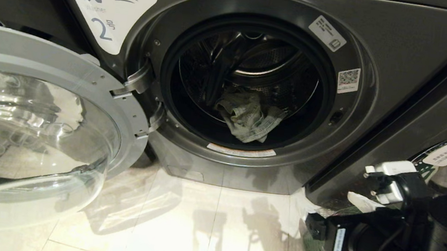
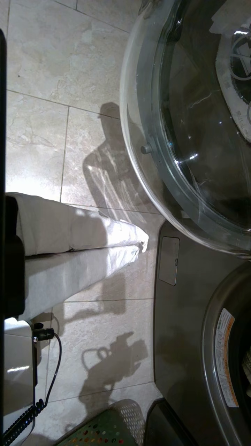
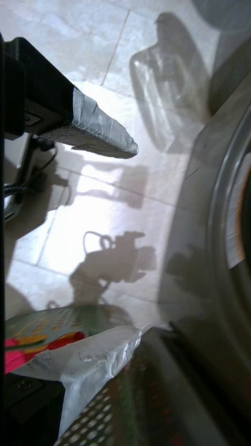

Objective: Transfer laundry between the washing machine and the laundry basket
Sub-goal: Pick a cloth and place it into the basket

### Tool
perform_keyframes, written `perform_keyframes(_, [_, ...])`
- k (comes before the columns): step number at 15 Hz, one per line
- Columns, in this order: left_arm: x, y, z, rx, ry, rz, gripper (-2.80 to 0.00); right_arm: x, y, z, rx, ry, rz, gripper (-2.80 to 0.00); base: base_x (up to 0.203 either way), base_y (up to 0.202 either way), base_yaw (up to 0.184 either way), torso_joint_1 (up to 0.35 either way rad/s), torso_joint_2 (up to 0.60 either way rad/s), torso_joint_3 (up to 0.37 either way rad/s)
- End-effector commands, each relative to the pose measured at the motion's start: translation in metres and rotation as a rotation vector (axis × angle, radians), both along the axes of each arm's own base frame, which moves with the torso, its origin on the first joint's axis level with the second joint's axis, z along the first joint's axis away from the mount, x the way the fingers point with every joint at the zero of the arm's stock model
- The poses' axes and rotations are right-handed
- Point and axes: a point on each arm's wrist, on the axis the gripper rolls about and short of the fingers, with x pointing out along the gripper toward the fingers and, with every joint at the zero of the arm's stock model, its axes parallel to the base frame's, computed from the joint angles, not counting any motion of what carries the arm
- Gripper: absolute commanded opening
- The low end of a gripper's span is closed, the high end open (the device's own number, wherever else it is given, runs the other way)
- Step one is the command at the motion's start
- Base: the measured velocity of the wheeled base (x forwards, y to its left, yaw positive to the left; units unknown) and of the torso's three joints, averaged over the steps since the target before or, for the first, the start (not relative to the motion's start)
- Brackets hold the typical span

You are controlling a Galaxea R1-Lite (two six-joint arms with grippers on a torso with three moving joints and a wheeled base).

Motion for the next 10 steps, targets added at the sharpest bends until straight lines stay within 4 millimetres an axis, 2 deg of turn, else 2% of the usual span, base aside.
perform_keyframes(1, [0.000,0.000,0.000,0.000,0.000,0.000,-2.80,-0.021,-0.035,0.002,-0.066,0.118,-0.061,0.00,0.000,0.000,0.000,0.000,0.00,0.000])
perform_keyframes(3, [0.000,0.000,0.000,0.000,0.000,0.000,-2.80,-0.042,-0.065,-0.005,-0.120,0.288,-0.159,0.00,0.000,0.000,0.000,0.000,0.00,0.000])
perform_keyframes(5, [0.000,0.000,0.000,0.000,0.001,0.000,-2.80,-0.055,-0.091,-0.012,-0.095,0.366,-0.285,0.00,0.000,0.000,0.000,0.000,0.00,0.000])
perform_keyframes(7, [0.000,0.000,0.000,0.000,0.001,0.000,-2.80,-0.051,-0.110,-0.018,-0.082,0.422,-0.445,0.00,0.000,0.000,0.000,0.000,0.00,0.000])
perform_keyframes(10, [0.000,0.000,0.000,0.000,0.000,0.000,-2.80,-0.035,-0.149,-0.023,-0.020,0.561,-0.741,0.00,0.000,0.000,0.000,0.000,0.00,0.000])
